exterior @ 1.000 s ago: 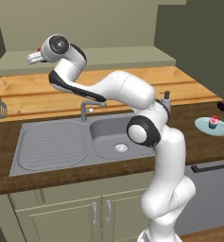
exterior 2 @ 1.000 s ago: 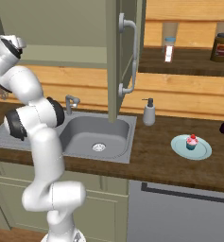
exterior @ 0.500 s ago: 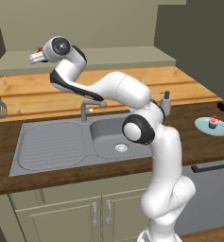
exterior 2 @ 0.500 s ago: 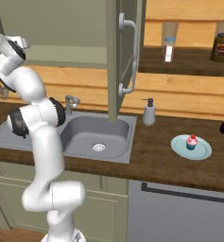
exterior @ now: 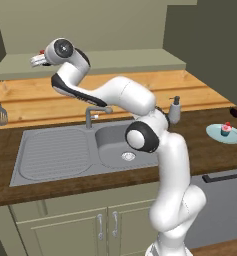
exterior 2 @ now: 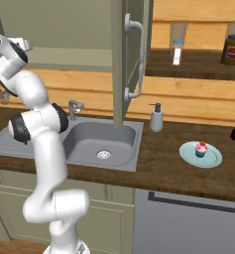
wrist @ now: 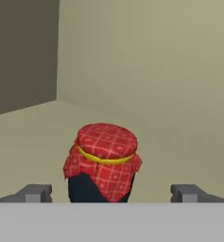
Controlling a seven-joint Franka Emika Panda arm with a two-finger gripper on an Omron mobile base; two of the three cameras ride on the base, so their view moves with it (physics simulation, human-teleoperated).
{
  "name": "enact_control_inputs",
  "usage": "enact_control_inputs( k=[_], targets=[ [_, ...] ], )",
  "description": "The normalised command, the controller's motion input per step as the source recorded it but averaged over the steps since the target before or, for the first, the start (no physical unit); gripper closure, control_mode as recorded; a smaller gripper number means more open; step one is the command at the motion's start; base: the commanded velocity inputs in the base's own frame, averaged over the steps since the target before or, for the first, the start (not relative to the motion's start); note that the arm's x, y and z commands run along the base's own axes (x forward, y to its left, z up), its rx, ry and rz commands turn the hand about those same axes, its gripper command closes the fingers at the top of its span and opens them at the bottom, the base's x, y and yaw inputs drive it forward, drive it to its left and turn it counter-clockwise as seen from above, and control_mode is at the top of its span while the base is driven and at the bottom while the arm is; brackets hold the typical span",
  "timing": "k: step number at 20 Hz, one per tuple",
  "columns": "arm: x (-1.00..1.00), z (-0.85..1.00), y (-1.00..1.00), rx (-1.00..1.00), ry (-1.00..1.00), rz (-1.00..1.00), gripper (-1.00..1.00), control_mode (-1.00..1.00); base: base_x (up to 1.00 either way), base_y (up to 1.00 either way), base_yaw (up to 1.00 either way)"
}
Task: From the different types of pastries on the counter, select a croissant and place it on the cutting board. Then retrieve a jar of jam from the cabinet and place it alongside the croissant on the cutting board.
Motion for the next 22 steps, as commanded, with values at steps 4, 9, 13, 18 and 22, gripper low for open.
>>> enact_control_inputs(
  k=[4,9,13,18,22],
  targets=[
    [0.78,0.00,0.00,0.00,0.04,0.00,-1.00,-1.00,0.00,0.00,0.00],
    [0.00,0.00,0.05,0.00,0.00,0.00,-1.00,-1.00,0.00,0.00,0.00],
    [0.07,-0.01,0.19,0.00,0.01,0.00,1.00,-1.00,0.00,0.00,0.00],
    [0.02,-0.02,0.05,0.00,0.05,0.00,1.00,-1.00,0.00,0.00,0.00],
    [0.00,0.00,0.01,0.00,0.06,0.00,1.00,-1.00,0.00,0.00,0.00]
  ],
)
